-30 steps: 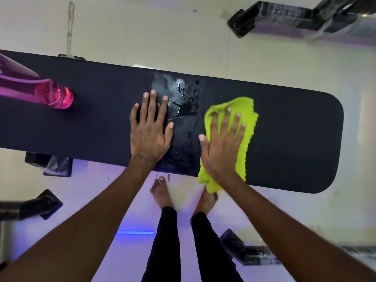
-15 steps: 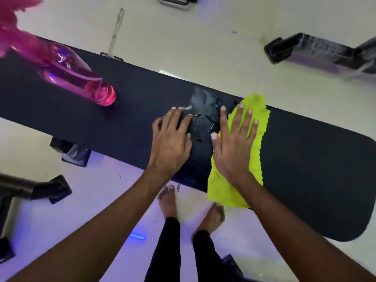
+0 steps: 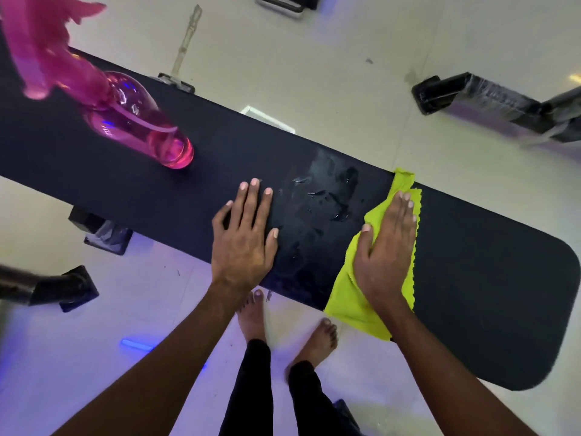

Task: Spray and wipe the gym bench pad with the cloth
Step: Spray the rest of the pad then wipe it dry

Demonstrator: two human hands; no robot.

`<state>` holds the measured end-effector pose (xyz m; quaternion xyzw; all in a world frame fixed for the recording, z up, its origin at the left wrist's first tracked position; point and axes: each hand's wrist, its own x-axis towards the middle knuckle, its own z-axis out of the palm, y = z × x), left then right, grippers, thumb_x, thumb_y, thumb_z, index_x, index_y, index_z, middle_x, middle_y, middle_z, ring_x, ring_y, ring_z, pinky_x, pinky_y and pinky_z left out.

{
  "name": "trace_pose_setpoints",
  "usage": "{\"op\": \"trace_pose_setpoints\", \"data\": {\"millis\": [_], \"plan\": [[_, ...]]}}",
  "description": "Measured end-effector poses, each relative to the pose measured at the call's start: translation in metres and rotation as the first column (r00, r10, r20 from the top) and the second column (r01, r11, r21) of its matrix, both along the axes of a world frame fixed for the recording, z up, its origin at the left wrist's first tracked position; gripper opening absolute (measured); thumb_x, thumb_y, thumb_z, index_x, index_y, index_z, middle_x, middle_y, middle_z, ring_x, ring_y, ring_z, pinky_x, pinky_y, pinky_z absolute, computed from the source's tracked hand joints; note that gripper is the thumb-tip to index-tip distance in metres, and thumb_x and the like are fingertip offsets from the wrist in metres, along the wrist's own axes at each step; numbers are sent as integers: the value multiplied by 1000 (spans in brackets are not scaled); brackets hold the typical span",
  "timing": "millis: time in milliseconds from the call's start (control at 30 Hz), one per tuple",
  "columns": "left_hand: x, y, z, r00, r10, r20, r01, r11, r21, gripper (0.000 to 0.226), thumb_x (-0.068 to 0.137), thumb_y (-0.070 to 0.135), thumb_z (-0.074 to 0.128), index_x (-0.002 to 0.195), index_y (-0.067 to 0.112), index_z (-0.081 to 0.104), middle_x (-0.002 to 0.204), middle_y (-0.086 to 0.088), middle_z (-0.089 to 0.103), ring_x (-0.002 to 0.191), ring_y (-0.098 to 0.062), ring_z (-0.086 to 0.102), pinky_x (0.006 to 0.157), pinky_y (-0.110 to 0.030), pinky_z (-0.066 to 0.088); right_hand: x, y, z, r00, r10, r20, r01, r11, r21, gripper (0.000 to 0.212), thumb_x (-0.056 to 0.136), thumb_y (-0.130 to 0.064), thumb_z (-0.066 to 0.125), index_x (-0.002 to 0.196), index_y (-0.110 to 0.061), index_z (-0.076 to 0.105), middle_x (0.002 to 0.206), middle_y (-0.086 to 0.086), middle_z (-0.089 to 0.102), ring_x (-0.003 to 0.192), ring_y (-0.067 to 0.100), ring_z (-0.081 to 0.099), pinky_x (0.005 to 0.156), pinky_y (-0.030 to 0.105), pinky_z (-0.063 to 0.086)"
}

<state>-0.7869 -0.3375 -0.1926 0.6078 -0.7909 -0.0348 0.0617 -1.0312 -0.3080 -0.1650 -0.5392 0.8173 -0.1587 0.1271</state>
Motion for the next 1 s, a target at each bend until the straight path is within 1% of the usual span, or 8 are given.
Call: {"op": "trace_pose_setpoints", "data": {"millis": [133,233,367,567,633,733,867,1000], "plan": [[-1,-1,0,1000,0,-16,0,1000,1,65,107,39,33,166,15,22,175,-10,17,163,-26,17,119,-47,26,-3,-14,13,992,-73,107,87,988,-130,60,108,-20,29,165,-1,26,173,12,30,162,28,25,134,46,17],[0,-1,-1,1000,-1,-11,2,1000,3,65,107,39,32,166,15,22,175,-10,17,163,-26,17,119,-47,26,10,-21,15,978,73,196,-41,986,-163,61,112,-32,25,168,-11,19,176,4,25,164,18,21,135,38,15],[0,0,0,1000,-7,0,7,1000,12,64,109,41,23,166,14,22,175,-10,17,163,-26,17,119,-46,27,5,-12,2,948,304,-90,-299,952,63,73,109,-48,18,168,-6,12,178,15,6,167,29,2,135,50,7],[0,0,-1,1000,3,-3,-3,1000,18,65,108,41,25,167,15,20,176,-10,15,163,-26,16,120,-47,26,17,-22,-3,943,182,-280,-145,978,149,74,109,-49,22,169,-7,9,177,19,6,166,35,4,134,55,9],[0,1,-3,1000,-2,-16,2,1000,14,64,108,41,23,167,15,19,176,-10,15,163,-26,15,120,-46,25,34,-49,-4,950,146,-278,-107,983,151,77,108,-50,23,168,-3,9,176,23,6,165,39,5,133,57,9],[0,0,-5,1000,-4,-10,4,1000,12,64,109,41,23,167,15,18,176,-10,14,164,-26,14,121,-46,24,50,-79,-5,933,231,-275,-189,967,172,75,109,-49,24,168,-5,9,177,22,6,165,40,6,134,57,8],[-1,1,-2,1000,-2,-8,2,1000,31,66,108,41,28,167,15,18,176,-10,13,164,-26,13,121,-46,24,30,-47,-3,878,420,-229,-387,905,174,71,110,-46,27,170,-16,5,179,13,1,166,31,-1,134,54,8],[-2,0,2,1000,5,-23,-3,998,55,68,106,41,35,167,15,19,176,-11,15,164,-26,14,121,-46,24,4,-21,0,891,409,-197,-375,908,188,70,108,-46,25,170,-19,6,179,7,1,167,25,-1,134,53,10]]}}
